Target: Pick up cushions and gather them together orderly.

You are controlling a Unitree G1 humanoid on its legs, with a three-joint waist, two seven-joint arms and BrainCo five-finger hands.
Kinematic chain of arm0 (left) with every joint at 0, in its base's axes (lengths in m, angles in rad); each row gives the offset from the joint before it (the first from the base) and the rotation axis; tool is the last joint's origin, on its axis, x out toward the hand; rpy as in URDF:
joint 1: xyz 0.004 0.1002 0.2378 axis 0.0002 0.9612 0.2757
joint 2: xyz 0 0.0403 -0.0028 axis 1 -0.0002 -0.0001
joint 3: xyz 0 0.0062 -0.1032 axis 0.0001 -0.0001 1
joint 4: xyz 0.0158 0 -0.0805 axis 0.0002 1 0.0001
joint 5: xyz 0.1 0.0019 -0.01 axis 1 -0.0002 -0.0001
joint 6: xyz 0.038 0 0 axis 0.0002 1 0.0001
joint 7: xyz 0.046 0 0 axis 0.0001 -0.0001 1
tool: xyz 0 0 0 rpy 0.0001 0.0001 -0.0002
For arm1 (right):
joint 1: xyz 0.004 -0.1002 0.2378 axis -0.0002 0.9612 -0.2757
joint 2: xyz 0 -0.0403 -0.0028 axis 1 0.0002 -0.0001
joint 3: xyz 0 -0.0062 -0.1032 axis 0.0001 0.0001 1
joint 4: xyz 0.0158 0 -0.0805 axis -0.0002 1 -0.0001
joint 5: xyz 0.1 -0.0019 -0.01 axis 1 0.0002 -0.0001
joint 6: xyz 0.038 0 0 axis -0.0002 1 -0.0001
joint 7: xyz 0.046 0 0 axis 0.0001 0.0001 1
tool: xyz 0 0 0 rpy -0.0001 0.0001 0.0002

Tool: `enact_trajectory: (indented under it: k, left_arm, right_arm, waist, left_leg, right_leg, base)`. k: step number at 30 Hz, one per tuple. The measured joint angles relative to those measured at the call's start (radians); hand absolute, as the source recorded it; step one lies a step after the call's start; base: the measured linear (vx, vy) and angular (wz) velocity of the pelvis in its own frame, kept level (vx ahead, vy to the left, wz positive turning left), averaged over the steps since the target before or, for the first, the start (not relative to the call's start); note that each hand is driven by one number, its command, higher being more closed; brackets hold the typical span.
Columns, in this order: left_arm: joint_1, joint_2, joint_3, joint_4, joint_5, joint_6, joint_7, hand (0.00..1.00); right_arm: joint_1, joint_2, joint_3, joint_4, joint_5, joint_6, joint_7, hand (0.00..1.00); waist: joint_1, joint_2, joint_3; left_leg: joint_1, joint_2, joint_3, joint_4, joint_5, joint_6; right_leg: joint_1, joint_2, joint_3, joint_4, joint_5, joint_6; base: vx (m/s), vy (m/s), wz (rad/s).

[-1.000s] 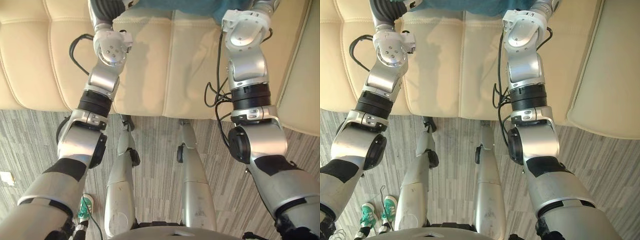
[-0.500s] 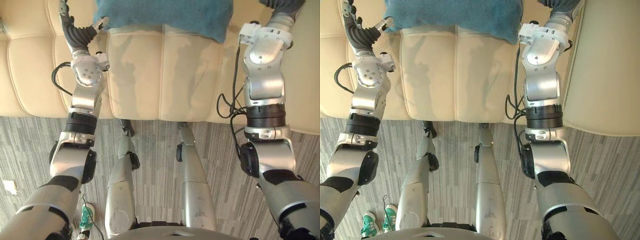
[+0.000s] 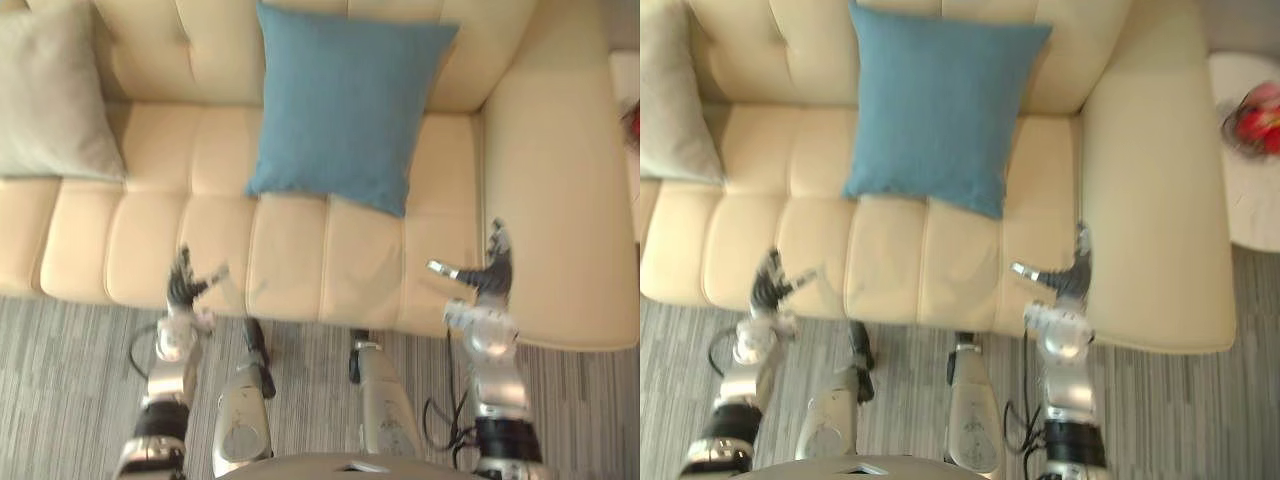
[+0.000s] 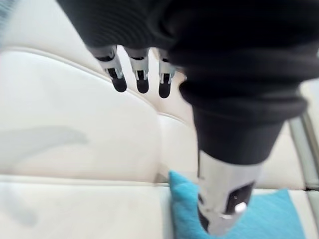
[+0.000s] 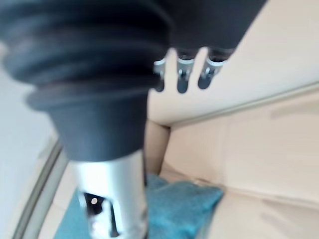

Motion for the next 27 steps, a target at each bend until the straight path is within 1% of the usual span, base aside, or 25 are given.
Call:
enact_trajectory:
  k: [3, 5, 6, 7, 8, 10, 12, 13, 16, 18, 19, 20, 21, 22, 23, 24, 25, 26, 27]
  left_arm:
    - [0.096, -0.064, 0.082, 0.174, 0.034, 0.020, -0.030, 0.00]
    - [0.119, -0.085, 0.148, 0.280, 0.037, 0.033, -0.038, 0.00]
    - [0.127, -0.090, 0.174, 0.327, 0.038, 0.037, -0.046, 0.00]
    - [0.137, -0.096, 0.195, 0.376, 0.053, 0.043, -0.052, 0.00]
    - [0.142, -0.098, 0.203, 0.395, 0.062, 0.046, -0.055, 0.00]
    - [0.153, -0.102, 0.224, 0.468, 0.095, 0.054, -0.073, 0.00]
    - [0.153, -0.105, 0.232, 0.493, 0.112, 0.059, -0.079, 0.00]
    - [0.157, -0.102, 0.233, 0.500, 0.115, 0.060, -0.084, 0.00]
    - [0.152, -0.091, 0.230, 0.522, 0.124, 0.061, -0.094, 0.00]
    - [0.146, -0.086, 0.227, 0.529, 0.133, 0.061, -0.094, 0.00]
    - [0.146, -0.085, 0.227, 0.529, 0.134, 0.061, -0.094, 0.00]
    - [0.142, -0.085, 0.225, 0.528, 0.134, 0.061, -0.093, 0.00]
    - [0.132, -0.085, 0.223, 0.528, 0.133, 0.061, -0.093, 0.00]
    - [0.116, -0.082, 0.212, 0.527, 0.133, 0.060, -0.091, 0.00]
    - [0.104, -0.079, 0.208, 0.526, 0.133, 0.060, -0.089, 0.00]
    - [0.092, -0.080, 0.209, 0.525, 0.133, 0.061, -0.088, 0.00]
    - [0.092, -0.088, 0.210, 0.525, 0.133, 0.060, -0.082, 0.00]
    - [0.082, -0.092, 0.208, 0.523, 0.132, 0.061, -0.076, 0.00]
    - [0.074, -0.089, 0.189, 0.503, 0.132, 0.060, -0.067, 0.00]
  right_arm:
    - [0.068, 0.054, 0.001, 0.197, 0.003, -0.012, 0.062, 0.00]
    - [0.088, 0.082, -0.014, 0.337, 0.025, -0.013, 0.093, 0.00]
    - [0.088, 0.094, -0.022, 0.407, 0.033, -0.013, 0.104, 0.00]
    - [0.089, 0.106, -0.033, 0.492, 0.040, -0.012, 0.113, 0.00]
    - [0.090, 0.114, -0.046, 0.530, 0.041, -0.011, 0.124, 0.00]
    - [0.095, 0.130, -0.083, 0.681, 0.039, -0.007, 0.145, 0.00]
    - [0.094, 0.131, -0.103, 0.755, 0.030, -0.001, 0.152, 0.00]
    - [0.094, 0.134, -0.130, 0.799, 0.031, 0.000, 0.160, 0.00]
    - [0.082, 0.123, -0.149, 0.854, 0.021, 0.001, 0.171, 0.00]
    - [0.079, 0.126, -0.160, 0.868, 0.021, 0.010, 0.171, 0.00]
    - [0.078, 0.126, -0.164, 0.873, 0.020, 0.011, 0.171, 0.00]
    - [0.071, 0.126, -0.165, 0.886, 0.020, 0.013, 0.171, 0.00]
    - [0.061, 0.127, -0.162, 0.888, 0.020, 0.018, 0.171, 0.00]
    - [0.049, 0.126, -0.139, 0.887, 0.020, 0.018, 0.170, 0.00]
    - [0.042, 0.127, -0.122, 0.883, 0.020, 0.018, 0.170, 0.00]
    - [0.036, 0.129, -0.115, 0.879, 0.020, 0.018, 0.170, 0.00]
    - [0.009, 0.128, -0.105, 0.876, 0.020, 0.019, 0.169, 0.00]
    - [-0.008, 0.130, -0.103, 0.868, 0.020, 0.020, 0.169, 0.00]
    - [0.003, 0.134, -0.089, 0.860, 0.019, 0.020, 0.168, 0.00]
  waist:
    - [0.001, -0.002, -0.085]
    - [0.005, -0.003, -0.132]
    - [0.005, -0.003, -0.145]
    - [0.008, -0.005, -0.166]
    - [0.010, -0.005, -0.175]
    - [0.016, -0.008, -0.209]
    - [0.018, -0.012, -0.220]
    - [0.018, -0.020, -0.229]
    - [0.014, -0.033, -0.237]
    - [0.016, -0.047, -0.233]
    - [0.016, -0.050, -0.235]
    - [0.017, -0.056, -0.231]
    - [0.022, -0.059, -0.215]
    - [0.031, -0.059, -0.194]
    - [0.032, -0.065, -0.189]
    - [0.034, -0.072, -0.184]
    - [0.046, -0.043, -0.184]
    - [0.046, -0.039, -0.173]
    - [0.039, -0.043, -0.159]
  left_leg:
    - [0.083, 0.003, 0.000, -0.001, -0.032, -0.006]
    - [0.124, 0.006, 0.003, -0.004, -0.043, -0.007]
    - [0.147, 0.007, 0.005, -0.004, -0.051, -0.009]
    - [0.170, 0.008, 0.012, -0.008, -0.062, -0.016]
    - [0.182, 0.009, 0.016, -0.011, -0.064, -0.017]
    - [0.226, 0.009, 0.033, -0.040, -0.067, -0.021]
    - [0.251, 0.007, 0.041, -0.055, -0.068, -0.023]
    - [0.271, 0.004, 0.048, -0.068, -0.068, -0.024]
    - [0.290, -0.003, 0.052, -0.074, -0.069, -0.028]
    - [0.315, -0.007, 0.056, -0.070, -0.073, -0.028]
    - [0.316, -0.009, 0.057, -0.068, -0.075, -0.028]
    - [0.316, -0.009, 0.065, -0.056, -0.081, -0.024]
    - [0.314, -0.007, 0.076, -0.030, -0.095, -0.022]
    - [0.297, 0.001, 0.093, 0.022, -0.120, -0.016]
    - [0.263, 0.005, 0.104, 0.072, -0.146, 0.001]
    - [0.241, 0.005, 0.100, 0.099, -0.162, 0.022]
    - [0.212, 0.037, 0.116, 0.099, -0.156, 0.046]
    - [0.206, 0.045, 0.132, 0.105, -0.147, 0.040]
    - [0.210, 0.032, 0.121, 0.108, -0.136, 0.048]
  right_leg:
    - [0.102, -0.002, -0.014, -0.035, -0.020, 0.006]
    - [0.152, 0.000, -0.020, -0.064, -0.020, 0.006]
    - [0.178, 0.000, -0.022, -0.079, -0.020, 0.005]
    - [0.207, 0.001, -0.024, -0.102, -0.015, 0.005]
    - [0.221, 0.002, -0.024, -0.115, -0.011, 0.006]
    - [0.271, 0.009, -0.014, -0.181, 0.016, 0.004]
    - [0.303, 0.011, -0.011, -0.219, 0.035, 0.001]
    - [0.322, 0.011, -0.004, -0.242, 0.047, 0.004]
    - [0.347, 0.009, 0.007, -0.267, 0.060, 0.008]
    - [0.368, 0.006, 0.014, -0.268, 0.072, 0.017]
    - [0.368, 0.005, 0.016, -0.267, 0.072, 0.017]
    - [0.366, 0.003, 0.022, -0.261, 0.075, 0.013]
    - [0.366, 0.003, 0.032, -0.256, 0.081, 0.006]
    - [0.355, 0.004, 0.042, -0.243, 0.096, -0.003]
    - [0.324, 0.005, 0.031, -0.225, 0.123, -0.008]
    - [0.293, 0.006, 0.018, -0.208, 0.138, -0.025]
    - [0.272, 0.014, -0.002, -0.226, 0.195, -0.050]
    - [0.239, 0.008, -0.047, -0.104, 0.123, -0.055]
    - [0.190, -0.040, -0.101, 0.263, -0.053, -0.068]
  base:
    - [0.11, 0.021, 0.01]
    - [0.08, 0.028, -0.04]
    - [0.07, 0.036, -0.09]
    - [0.05, 0.034, -0.10]
    - [0.06, 0.038, -0.19]
    - [0.07, 0.036, -0.22]
    - [0.06, 0.028, -0.15]
    - [0.07, 0.030, -0.19]
    - [0.05, 0.028, -0.12]
    - [0.04, 0.028, -0.09]
    - [0.01, 0.022, -0.09]
    - [0.00, 0.027, -0.17]
    - [-0.06, 0.043, -0.38]
    - [-0.08, 0.041, -0.48]
    - [-0.13, 0.032, -0.52]
    - [-0.23, 0.026, -0.72]
    - [-0.21, 0.023, -0.69]
    - [-0.30, 0.027, -0.44]
    - [-0.15, -0.002, 0.08]
